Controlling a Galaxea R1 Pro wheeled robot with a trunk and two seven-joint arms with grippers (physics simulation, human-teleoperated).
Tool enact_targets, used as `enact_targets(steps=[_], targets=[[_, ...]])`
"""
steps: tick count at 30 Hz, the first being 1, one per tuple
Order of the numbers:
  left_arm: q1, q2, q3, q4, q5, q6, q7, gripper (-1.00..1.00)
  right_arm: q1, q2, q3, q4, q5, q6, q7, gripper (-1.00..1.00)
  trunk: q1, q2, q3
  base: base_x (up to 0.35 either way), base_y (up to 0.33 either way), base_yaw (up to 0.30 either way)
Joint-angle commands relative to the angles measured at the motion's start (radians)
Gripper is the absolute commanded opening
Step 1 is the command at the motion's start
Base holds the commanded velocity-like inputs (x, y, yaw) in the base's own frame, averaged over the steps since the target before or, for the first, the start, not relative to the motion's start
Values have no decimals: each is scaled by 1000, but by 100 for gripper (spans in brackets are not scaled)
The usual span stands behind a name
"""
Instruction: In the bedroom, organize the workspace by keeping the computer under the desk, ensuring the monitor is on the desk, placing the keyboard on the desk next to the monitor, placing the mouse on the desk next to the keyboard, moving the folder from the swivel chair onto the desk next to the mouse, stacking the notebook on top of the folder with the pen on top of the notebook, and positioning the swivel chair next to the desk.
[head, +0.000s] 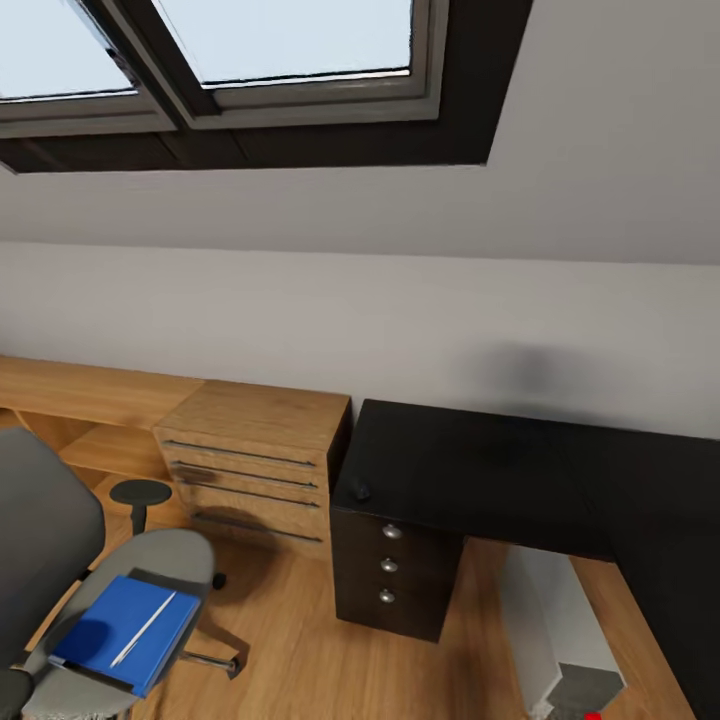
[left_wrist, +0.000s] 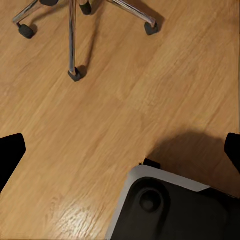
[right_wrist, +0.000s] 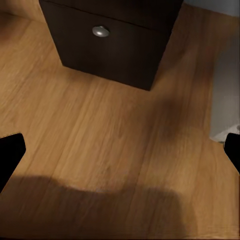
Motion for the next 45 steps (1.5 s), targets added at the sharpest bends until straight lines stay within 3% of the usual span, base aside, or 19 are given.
enact_targets(steps=[1,15,33,45], targets=[[0,0,0,-1,7,-4,-2,100,-1,0,8,1,-1,-2,-8,100,0,-2,-2,-302,0,-228],[0,0,-4,-1,-25,-10,-1,100,-1,1,10,3,-2,0,-7,100,0,-2,-2,-328,0,-80],[0,-1,-6,5,-26,-9,-1,100,-1,2,9,3,-3,1,-8,100,0,-2,-23,-334,0,74],[0,-1,-7,8,-26,-8,-2,100,-1,2,9,3,-3,2,-8,100,0,-2,-39,-83,0,105]])
